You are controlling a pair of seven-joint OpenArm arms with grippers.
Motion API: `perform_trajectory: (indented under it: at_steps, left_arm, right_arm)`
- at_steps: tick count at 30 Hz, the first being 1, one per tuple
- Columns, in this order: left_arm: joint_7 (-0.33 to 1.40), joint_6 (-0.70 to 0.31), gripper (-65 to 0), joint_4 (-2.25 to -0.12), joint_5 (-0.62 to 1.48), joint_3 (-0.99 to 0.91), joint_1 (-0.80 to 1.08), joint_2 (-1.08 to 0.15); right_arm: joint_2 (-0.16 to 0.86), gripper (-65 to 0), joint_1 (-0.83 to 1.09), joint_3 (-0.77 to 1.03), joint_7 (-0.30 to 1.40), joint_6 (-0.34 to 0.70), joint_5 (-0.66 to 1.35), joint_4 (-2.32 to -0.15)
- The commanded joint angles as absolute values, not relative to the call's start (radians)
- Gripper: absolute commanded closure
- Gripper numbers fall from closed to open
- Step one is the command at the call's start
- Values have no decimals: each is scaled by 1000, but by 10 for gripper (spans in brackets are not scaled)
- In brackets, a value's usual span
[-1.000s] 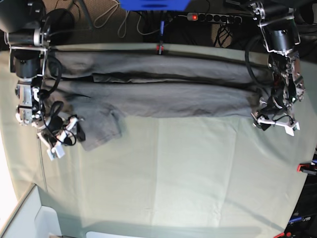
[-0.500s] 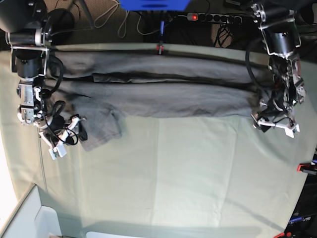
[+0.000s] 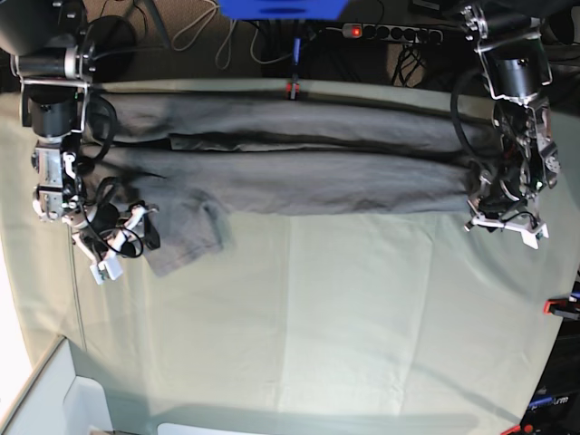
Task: Layout the t-shirt on the table in an organized manner, then fold the t-shirt properly
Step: 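Grasp the folded shirt ends with both grippers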
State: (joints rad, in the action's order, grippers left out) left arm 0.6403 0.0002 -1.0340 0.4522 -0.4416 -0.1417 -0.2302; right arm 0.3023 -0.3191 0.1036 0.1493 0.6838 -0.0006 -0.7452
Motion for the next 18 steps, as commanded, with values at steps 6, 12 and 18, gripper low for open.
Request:
perform_trajectory:
  at_steps: [6, 12, 18]
  left_arm:
    - [638, 1, -189, -1053, 461, -444, -156, -243]
    - [642, 4, -259, -1053, 461, -444, -156, -243]
    - [639, 4, -388, -1053, 456, -446, -150, -245]
  right_arm:
    - [318, -331, -344, 105, 128, 698, 13, -760]
    - [318, -331, -344, 105, 127, 698, 13, -760]
    - [318, -331, -344, 105, 127, 698, 13, -760]
